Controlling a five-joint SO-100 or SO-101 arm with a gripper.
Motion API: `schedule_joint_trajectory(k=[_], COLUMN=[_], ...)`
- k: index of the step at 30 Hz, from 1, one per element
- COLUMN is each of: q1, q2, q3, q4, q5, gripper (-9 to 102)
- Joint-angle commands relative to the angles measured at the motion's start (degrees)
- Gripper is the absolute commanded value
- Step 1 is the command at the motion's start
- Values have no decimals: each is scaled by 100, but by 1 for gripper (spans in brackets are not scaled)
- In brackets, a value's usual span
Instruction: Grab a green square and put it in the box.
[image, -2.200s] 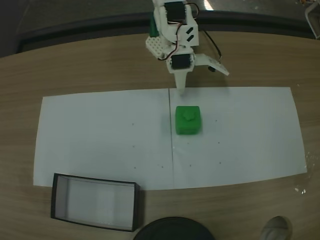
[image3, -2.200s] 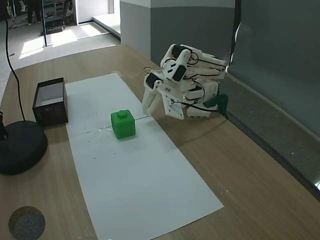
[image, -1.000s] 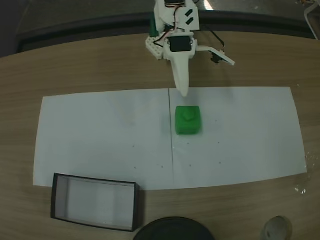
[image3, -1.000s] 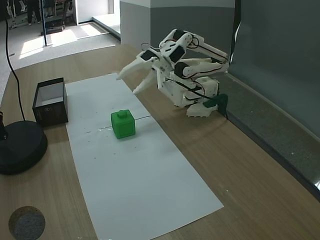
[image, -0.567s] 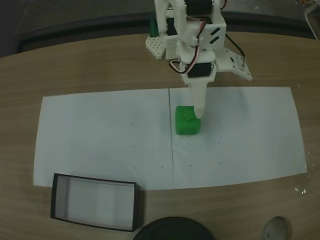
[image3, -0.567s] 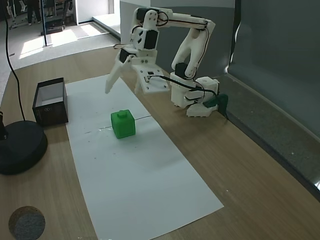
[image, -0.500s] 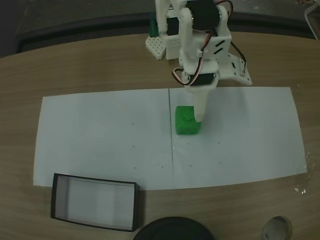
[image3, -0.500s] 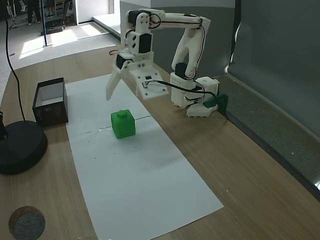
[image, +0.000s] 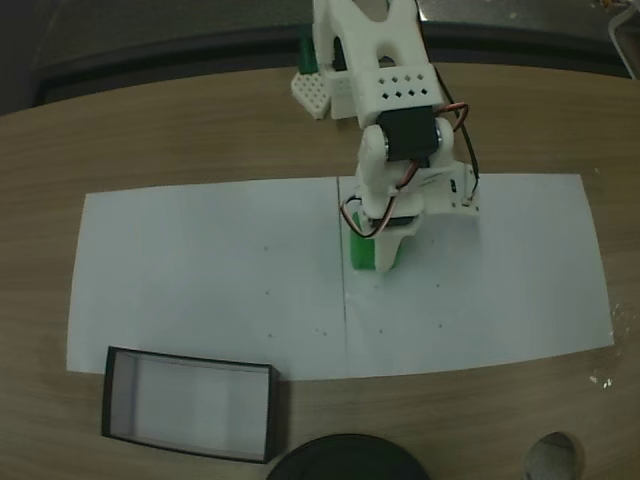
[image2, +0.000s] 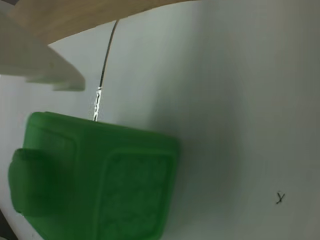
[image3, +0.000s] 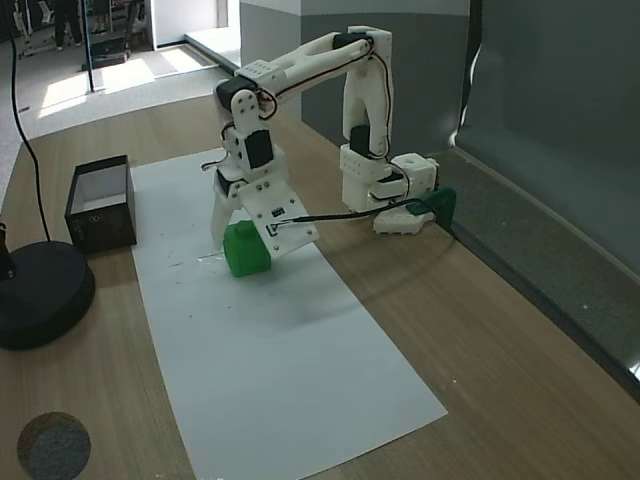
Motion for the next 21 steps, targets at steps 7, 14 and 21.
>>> schedule_joint_trajectory(k=[7,14,21], q1=[-35,-18,844], q2=[53,149,141], q3=[457,53,-3270], q4=[-712,-826,413], q5=[9,-26,-44], gripper=[28,11,12])
